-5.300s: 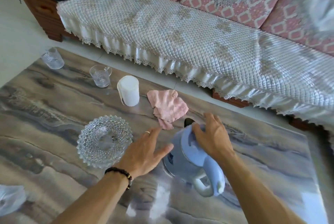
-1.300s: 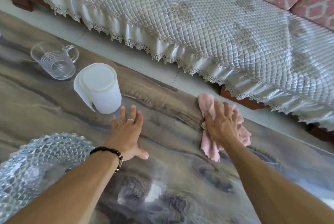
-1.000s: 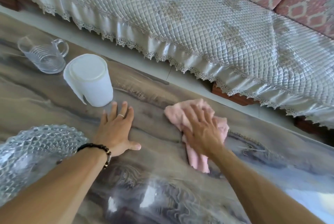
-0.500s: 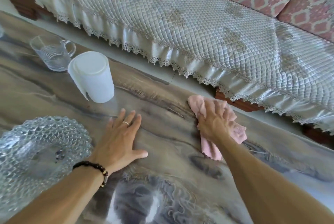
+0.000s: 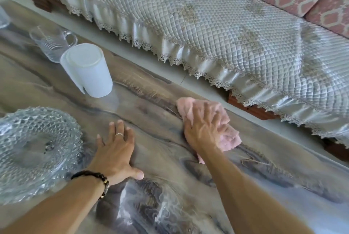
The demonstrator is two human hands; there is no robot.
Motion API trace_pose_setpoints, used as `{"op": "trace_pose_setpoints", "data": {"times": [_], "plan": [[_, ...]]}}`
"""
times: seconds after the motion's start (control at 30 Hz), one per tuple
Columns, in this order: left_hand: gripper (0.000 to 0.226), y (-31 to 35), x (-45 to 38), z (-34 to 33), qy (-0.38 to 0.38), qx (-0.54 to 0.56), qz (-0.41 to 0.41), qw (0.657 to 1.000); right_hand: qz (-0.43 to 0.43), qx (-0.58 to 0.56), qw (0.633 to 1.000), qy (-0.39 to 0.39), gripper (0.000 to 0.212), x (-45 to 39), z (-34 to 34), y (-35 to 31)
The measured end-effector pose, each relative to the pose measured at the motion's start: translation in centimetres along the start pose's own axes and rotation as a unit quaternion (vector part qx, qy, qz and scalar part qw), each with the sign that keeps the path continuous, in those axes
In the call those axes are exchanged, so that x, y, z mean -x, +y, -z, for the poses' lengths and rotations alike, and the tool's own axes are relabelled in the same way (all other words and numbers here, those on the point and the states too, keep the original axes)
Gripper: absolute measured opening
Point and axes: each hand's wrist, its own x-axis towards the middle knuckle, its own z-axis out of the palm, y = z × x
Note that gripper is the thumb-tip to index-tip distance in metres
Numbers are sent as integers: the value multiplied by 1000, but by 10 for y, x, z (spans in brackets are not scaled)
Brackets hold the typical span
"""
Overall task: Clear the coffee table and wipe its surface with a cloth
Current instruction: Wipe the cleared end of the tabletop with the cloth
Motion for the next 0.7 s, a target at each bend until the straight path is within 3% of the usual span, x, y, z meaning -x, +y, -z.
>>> {"op": "trace_pose_setpoints", "data": {"times": [0.07,0.13,0.17,0.27,0.3,0.33,0.43,0.5,0.53,0.6,0.7], "plan": [[129,-2,1,-2,1,1,0,1000,206,43,977,-26,53,42,-18,-8],[128,-2,1,-3,10,6,0,1000,279,69,956,-50,57,48,-7,24],[128,-1,0,-2,15,7,-3,1000,239,80,967,-40,59,33,1,44],[128,-3,-1,-2,24,21,-8,999,-38,14,999,17,52,-21,18,60],[128,-5,0,-2,33,26,-8,999,-65,8,998,16,50,-25,12,41],[128,-5,2,-3,42,32,-9,999,-29,28,999,20,49,-17,2,19],[119,-1,22,-14,121,43,-12,992,228,75,970,-24,54,51,-27,-28],[103,1,42,-26,199,60,-26,978,317,112,940,-55,58,72,-21,-8],[93,-2,51,-33,233,71,-24,970,321,134,936,-58,59,63,-15,9],[78,-15,70,-48,279,96,-14,955,249,149,956,-39,59,39,-9,24],[74,-31,97,-70,256,88,23,962,42,68,997,-16,49,31,-13,-26]]}}
